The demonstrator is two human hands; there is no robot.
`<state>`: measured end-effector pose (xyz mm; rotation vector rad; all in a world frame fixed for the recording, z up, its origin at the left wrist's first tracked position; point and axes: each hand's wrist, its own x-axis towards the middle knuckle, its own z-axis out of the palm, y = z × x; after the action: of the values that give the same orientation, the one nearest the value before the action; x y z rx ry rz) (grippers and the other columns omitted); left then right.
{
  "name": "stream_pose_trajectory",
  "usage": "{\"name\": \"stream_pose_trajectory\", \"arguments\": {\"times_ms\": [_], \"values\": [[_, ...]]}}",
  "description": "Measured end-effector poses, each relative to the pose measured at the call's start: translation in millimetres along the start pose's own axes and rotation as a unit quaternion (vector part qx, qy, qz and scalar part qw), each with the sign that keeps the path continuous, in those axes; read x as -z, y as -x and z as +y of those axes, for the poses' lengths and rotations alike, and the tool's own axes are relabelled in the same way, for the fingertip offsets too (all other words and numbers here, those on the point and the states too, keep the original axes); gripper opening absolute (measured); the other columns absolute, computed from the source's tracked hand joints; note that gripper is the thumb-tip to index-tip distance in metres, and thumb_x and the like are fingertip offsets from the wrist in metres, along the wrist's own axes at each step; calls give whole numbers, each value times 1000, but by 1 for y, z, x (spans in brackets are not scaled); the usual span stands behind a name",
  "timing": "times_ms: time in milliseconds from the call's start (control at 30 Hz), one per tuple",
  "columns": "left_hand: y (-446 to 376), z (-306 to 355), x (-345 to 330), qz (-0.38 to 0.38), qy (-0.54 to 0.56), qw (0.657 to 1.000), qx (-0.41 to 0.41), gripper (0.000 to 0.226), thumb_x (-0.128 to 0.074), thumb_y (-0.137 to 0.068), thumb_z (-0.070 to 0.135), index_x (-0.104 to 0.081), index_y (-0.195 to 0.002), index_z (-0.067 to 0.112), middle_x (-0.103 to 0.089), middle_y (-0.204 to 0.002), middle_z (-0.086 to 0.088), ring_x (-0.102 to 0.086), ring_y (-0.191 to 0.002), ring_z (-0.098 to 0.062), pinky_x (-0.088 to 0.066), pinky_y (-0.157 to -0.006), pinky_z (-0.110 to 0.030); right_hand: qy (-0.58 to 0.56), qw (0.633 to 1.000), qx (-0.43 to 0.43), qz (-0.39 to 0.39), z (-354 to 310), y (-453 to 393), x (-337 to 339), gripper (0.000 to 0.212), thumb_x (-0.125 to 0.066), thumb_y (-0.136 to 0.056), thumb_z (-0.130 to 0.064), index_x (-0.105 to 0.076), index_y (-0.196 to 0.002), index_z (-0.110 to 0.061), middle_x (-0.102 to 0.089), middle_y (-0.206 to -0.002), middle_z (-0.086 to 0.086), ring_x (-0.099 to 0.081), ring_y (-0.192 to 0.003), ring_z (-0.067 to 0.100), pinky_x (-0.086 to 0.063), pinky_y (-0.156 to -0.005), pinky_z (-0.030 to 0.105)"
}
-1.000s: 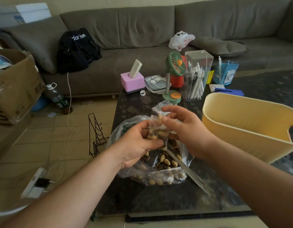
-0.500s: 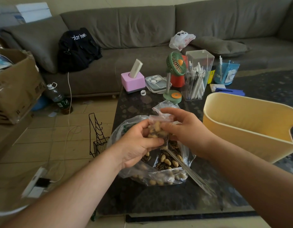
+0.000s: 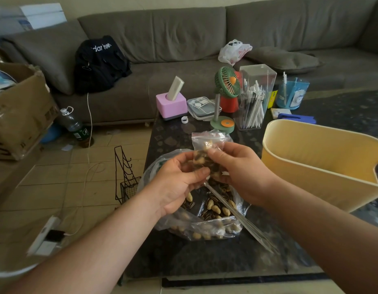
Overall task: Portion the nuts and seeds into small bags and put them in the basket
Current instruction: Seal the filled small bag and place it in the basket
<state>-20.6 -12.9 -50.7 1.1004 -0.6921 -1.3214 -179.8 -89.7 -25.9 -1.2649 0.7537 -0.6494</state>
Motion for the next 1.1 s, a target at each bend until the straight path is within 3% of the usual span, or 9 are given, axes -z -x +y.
{"name": "stream_pose_trajectory", "arguments": {"times_ms": [100,267,333,433,567,700,867,1000,1100], "values": [[-2,-1,-1,7,23,1000,-2,44,-73,-81,-3,-67,-122,10,-80,-99,-6,-77,-89,-18,-62,-71,-26,16,1000,23,-3,3,-2,4,20,-71,-98,-12,-74,-117,-9,-76,-112,20,-75,-101,30,-62,-92,39],[-1,0,0,7,-35,999,-14,46,-80,-76,17,-71,-120,10,-78,-105,-6,-76,-96,-18,-63,-81,-30,36,998,41,20,5,-5,9,16,-76,-93,-6,-75,-108,-3,-70,-112,34,-72,-104,45,-59,-98,55],[-1,0,1,15,-44,999,-22,39,-80,-78,21,-73,-114,9,-78,-108,-7,-75,-106,-22,-63,-87,-32,20,999,28,11,5,-5,10,16,-73,-94,-2,-73,-109,1,-69,-111,34,-72,-96,37,-61,-96,51],[0,-1,-2,24,-35,999,-26,38,-77,-79,18,-69,-114,7,-78,-108,-8,-75,-106,-22,-63,-83,-32,-19,1000,0,-17,0,-4,10,18,-69,-96,-4,-71,-113,1,-75,-100,16,-73,-91,25,-64,-82,34],[0,-1,-5,14,-23,1000,-14,22,-70,-93,3,-64,-113,8,-79,-100,-8,-78,-97,-22,-66,-77,-35,-48,999,-2,-24,-5,0,8,32,-72,-93,-19,-70,-118,1,-76,-111,21,-75,-101,32,-63,-90,43],[1,0,-6,19,-61,998,-23,13,-66,-101,4,-66,-110,12,-79,-102,-7,-78,-100,-22,-66,-78,-38,-23,999,12,19,-3,0,5,18,-67,-100,-9,-71,-115,0,-77,-107,20,-76,-98,33,-64,-80,38],[2,3,-6,43,-70,996,-37,25,-70,-99,12,-68,-123,5,-78,-111,-11,-78,-105,-25,-66,-80,-42,-22,1000,18,4,-5,1,2,22,-70,-99,-16,-72,-120,-10,-77,-111,11,-76,-96,22,-62,-75,30],[2,1,-6,22,-67,997,-18,15,-64,-102,4,-68,-116,3,-77,-109,-17,-77,-104,-29,-66,-81,-40,-1,1000,26,13,-4,1,2,20,-68,-100,-11,-70,-117,-1,-77,-110,18,-75,-96,25,-63,-78,33],[3,2,-9,5,-42,999,-23,24,-71,-95,10,-64,-117,4,-76,-109,-16,-76,-104,-29,-66,-83,-43,-7,1000,18,25,-4,0,2,24,-70,-98,-10,-65,-118,2,-74,-112,24,-73,-91,26,-62,-76,36]]}}
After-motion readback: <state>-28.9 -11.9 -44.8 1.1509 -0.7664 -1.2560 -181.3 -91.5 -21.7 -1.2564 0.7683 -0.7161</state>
